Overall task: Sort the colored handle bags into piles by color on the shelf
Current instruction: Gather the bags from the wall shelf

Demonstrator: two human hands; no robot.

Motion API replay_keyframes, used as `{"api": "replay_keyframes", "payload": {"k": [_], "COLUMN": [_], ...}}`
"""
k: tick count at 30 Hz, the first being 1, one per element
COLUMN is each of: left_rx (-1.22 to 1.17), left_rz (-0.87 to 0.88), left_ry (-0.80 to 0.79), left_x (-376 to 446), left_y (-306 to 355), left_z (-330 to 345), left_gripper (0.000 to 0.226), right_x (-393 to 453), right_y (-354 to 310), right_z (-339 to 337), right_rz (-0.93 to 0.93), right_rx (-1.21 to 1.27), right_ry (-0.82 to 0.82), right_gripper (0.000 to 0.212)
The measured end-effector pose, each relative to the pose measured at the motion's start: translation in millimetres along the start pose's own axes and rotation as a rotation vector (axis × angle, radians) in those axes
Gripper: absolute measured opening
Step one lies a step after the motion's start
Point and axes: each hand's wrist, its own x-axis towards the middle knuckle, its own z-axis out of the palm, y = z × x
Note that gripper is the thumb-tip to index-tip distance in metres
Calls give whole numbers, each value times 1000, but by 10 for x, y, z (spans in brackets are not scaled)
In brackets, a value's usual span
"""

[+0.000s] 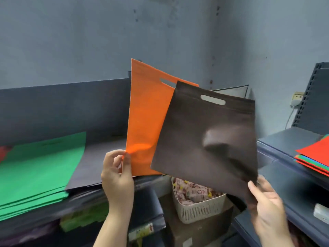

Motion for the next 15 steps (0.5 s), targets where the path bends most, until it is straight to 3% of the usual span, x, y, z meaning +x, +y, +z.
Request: {"api": "replay_keyframes", "payload": {"k": [8, 15], "left_rx": [180, 338], "left_rz": [-29, -4], "left_ry": [187, 231], "left_x": [524, 830], "left_y": [-65, -290], "left_z": [-1340, -2269], "left_gripper": [10, 8], "right_x": [-493, -686], "right_y": [538, 831], "right_z": [1177, 1936], "right_rz": [78, 72], "right_rx": [23, -54], "right_ry": [-212, -267], "right_gripper": [51, 37]}}
